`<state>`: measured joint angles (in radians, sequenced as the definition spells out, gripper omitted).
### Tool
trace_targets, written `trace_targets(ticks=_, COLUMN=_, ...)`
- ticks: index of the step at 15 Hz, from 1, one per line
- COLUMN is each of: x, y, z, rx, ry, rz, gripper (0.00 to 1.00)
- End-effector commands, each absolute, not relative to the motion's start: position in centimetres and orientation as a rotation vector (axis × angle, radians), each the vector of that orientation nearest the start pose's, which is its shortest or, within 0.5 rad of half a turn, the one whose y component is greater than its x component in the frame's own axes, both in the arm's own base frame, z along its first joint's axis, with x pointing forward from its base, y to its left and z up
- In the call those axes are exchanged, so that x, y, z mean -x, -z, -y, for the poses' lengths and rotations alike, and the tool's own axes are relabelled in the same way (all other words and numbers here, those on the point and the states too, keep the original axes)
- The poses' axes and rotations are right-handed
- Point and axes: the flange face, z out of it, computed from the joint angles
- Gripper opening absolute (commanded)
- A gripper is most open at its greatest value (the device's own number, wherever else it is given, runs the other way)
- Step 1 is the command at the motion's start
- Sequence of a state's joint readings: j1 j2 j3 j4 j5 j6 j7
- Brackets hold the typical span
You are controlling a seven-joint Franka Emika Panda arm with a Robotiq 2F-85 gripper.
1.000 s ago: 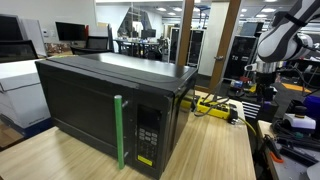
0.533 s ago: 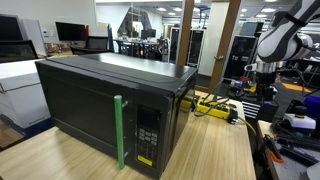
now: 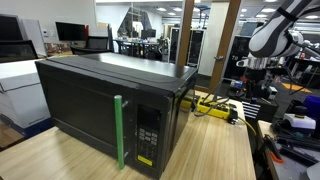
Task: Unplug the grey cable
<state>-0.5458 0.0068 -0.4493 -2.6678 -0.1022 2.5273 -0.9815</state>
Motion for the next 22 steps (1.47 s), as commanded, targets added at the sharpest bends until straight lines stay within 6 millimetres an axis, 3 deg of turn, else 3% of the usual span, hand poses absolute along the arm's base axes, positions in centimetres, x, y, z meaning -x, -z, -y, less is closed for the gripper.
trace_targets(ticks=1, x=-23.7, y=-23.1, z=33.0, rx=3.065, ry=-0.103, rz=0.186, gripper=1.00)
trace_targets(ticks=6, x=-26.0, y=-23.7, z=33.1, rx=3.140, ry=0.066, rz=0.250, gripper=1.00)
trace_targets(ticks=13, x=-27.4, y=-23.0, z=32.9, rx=3.078, ry=0.307, rz=0.226, gripper=1.00)
trace_targets(ticks=22, x=-32.5, y=-19.7, z=34.8, rx=3.031, ry=0.438, rz=0.040, gripper=1.00)
